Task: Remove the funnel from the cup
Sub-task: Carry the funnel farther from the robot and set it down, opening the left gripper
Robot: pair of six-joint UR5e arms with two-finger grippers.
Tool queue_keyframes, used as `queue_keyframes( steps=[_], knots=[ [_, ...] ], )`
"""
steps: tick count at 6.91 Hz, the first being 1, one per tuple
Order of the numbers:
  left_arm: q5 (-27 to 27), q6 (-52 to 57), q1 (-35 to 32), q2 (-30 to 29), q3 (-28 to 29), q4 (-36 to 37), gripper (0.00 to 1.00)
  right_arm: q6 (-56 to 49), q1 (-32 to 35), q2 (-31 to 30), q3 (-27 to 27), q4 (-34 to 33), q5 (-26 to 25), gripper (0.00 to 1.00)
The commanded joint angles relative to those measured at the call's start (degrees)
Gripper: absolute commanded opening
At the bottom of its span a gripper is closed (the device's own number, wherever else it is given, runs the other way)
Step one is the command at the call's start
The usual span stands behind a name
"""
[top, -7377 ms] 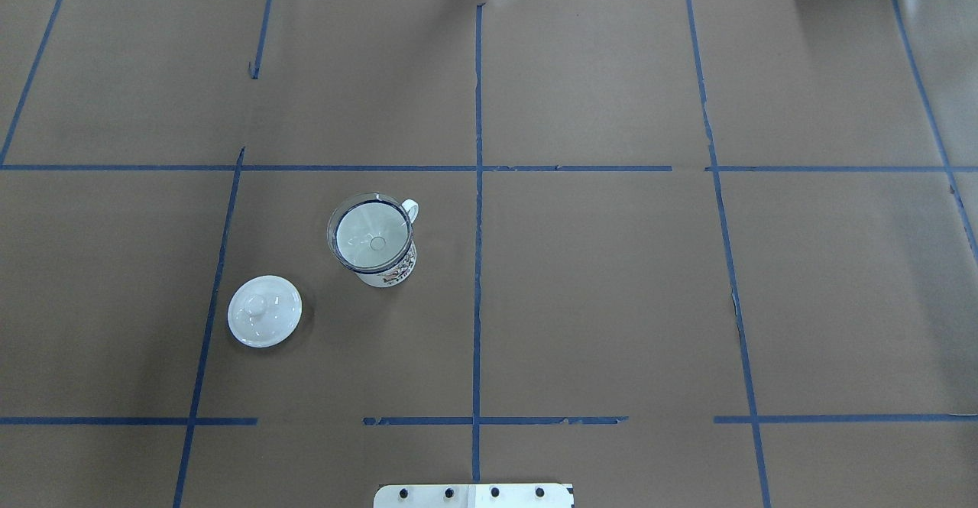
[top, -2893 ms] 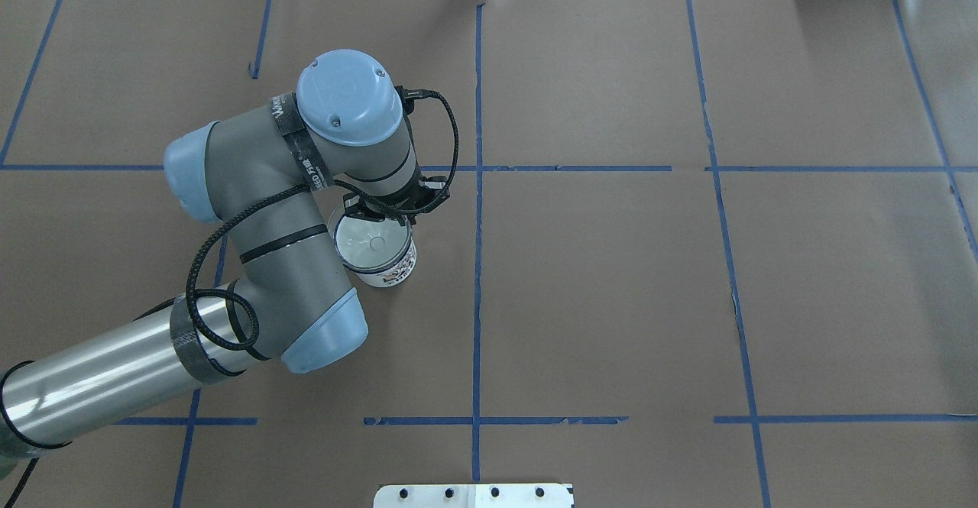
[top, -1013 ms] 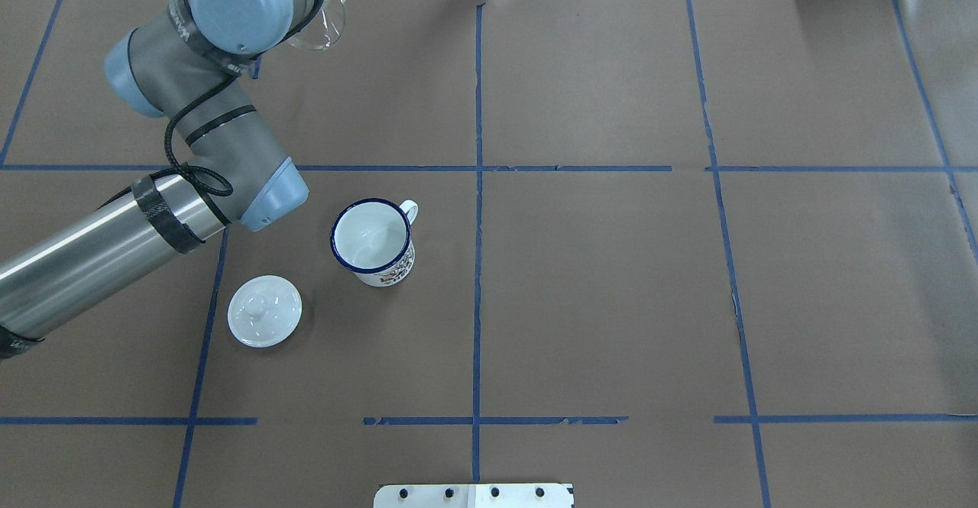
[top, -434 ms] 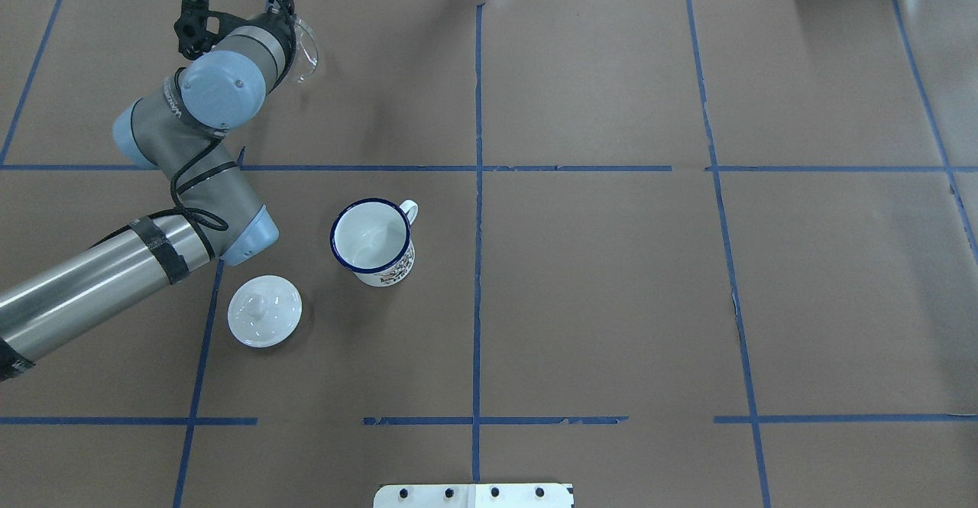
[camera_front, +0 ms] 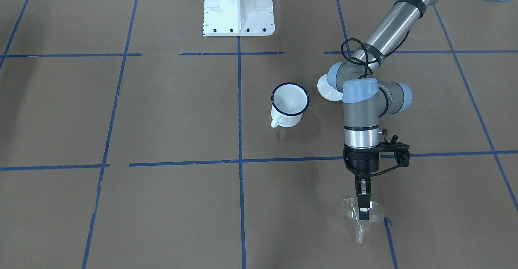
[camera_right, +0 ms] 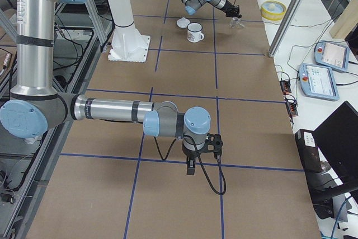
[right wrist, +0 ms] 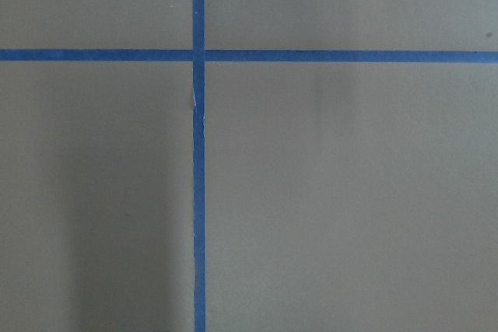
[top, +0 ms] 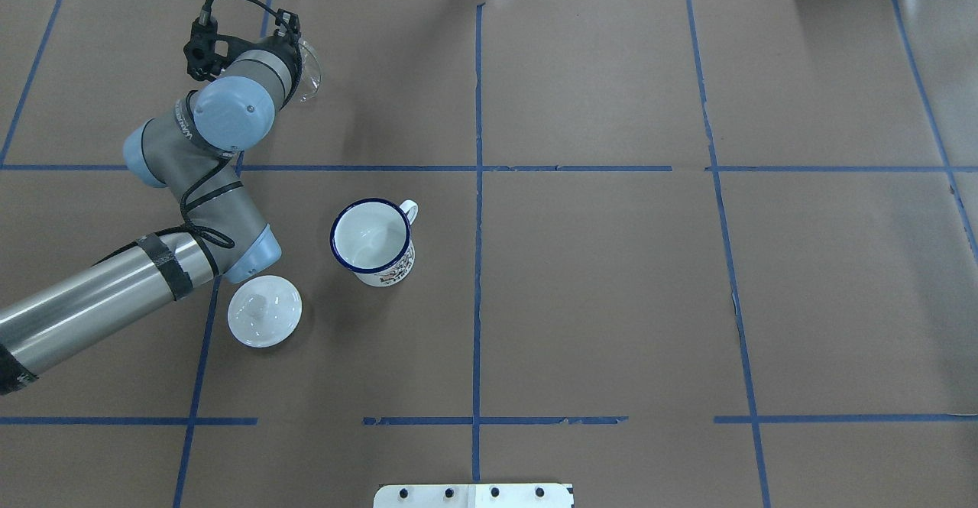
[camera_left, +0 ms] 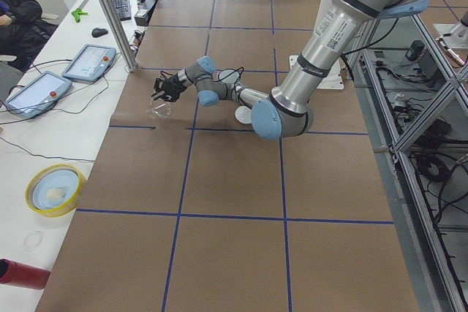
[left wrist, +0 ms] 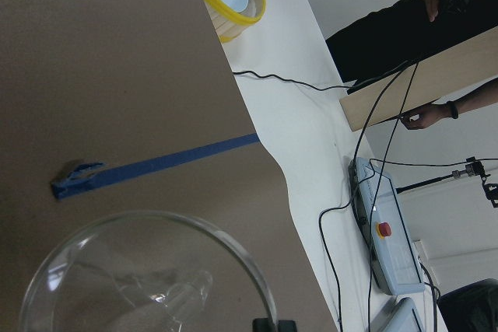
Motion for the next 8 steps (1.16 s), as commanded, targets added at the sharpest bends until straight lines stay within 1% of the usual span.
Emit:
queue_keyframes(
  steps=[1,2,3,4,5,6,7,8],
  knots=[
    [-0.21,4.67,-0.23,0.13,-2.40,0.13,1.00,0.00,0.00,0.00,0.00,0.00,0.00,1.00],
    [-2.13,9.75,-0.75,0.57,-7.21,0.39,1.00,0.00,0.00,0.00,0.00,0.00,0.00,1.00],
    [-9.98,15.37,-1.10,4.66,-15.26,1.78,1.00,0.00,0.00,0.00,0.00,0.00,0.00,1.00],
    [-17.11,24.74,-1.11,10.62,-24.74,5.97,1.00,0.00,0.00,0.00,0.00,0.00,0.00,1.00],
    [-23.62,36.14,-1.28,17.47,-35.80,13.93,1.00,0.00,0.00,0.00,0.00,0.00,0.00,1.00],
    [-29.34,45.22,-1.46,21.36,-44.26,24.72,1.00,0.00,0.00,0.00,0.00,0.00,0.00,1.00],
    [-30.35,52.79,-1.37,21.49,-49.05,37.70,1.00,0.00,0.00,0.00,0.00,0.00,0.00,1.00],
    [-31.41,57.39,-0.50,21.49,-49.53,43.31,1.00,0.00,0.00,0.00,0.00,0.00,0.00,1.00]
  ],
)
